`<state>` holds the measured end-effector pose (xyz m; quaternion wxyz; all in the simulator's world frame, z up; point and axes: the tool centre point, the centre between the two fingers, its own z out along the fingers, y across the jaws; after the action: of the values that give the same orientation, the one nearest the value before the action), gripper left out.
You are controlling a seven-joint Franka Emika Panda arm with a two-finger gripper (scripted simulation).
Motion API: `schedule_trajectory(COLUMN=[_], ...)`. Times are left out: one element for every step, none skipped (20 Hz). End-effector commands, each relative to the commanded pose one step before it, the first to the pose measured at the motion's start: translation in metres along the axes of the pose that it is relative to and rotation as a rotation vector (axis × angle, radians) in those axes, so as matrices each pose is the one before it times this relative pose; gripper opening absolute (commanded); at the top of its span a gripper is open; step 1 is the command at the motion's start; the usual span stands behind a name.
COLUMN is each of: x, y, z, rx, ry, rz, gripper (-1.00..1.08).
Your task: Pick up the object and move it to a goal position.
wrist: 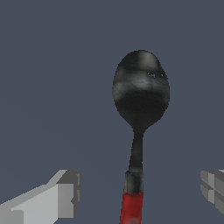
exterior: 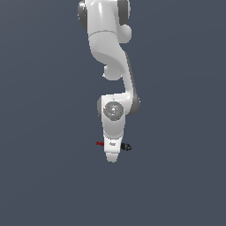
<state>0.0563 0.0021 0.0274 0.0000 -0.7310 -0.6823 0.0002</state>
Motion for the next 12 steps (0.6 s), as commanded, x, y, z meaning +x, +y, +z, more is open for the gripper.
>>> schedule_trajectory(x=[0.0001, -0.00014, -0.00005, 0.00003, 0.00009, 0.00005, 0.0, 0.0, 0.0, 0.0, 0.0, 0.0], y=[-0.00028, 0.00014, 0.00025, 0.00036, 0.0004, 0.00017, 0.0, 0.0, 0.0, 0.0, 0.0, 0.0], z=[0.01127, 0.0027, 0.00184, 0.00099, 0.00024, -0.00005, 0.0, 0.0, 0.0, 0.0, 0.0, 0.0], rx=[-0.00018, 0.0, 0.0, 0.0, 0.0, 0.0, 0.0, 0.0, 0.0, 0.0, 0.0, 0.0], ry=[-0.00009, 0.0, 0.0, 0.0, 0.0, 0.0, 0.0, 0.0, 0.0, 0.0, 0.0, 0.0], rz=[-0.00136, 0.0, 0.0, 0.0, 0.0, 0.0, 0.0, 0.0, 0.0, 0.0, 0.0, 0.0], gripper=[1.0, 1.0, 1.0, 1.0, 1.0, 1.0, -1.0, -1.0, -1.0, -1.0, -1.0, -1.0])
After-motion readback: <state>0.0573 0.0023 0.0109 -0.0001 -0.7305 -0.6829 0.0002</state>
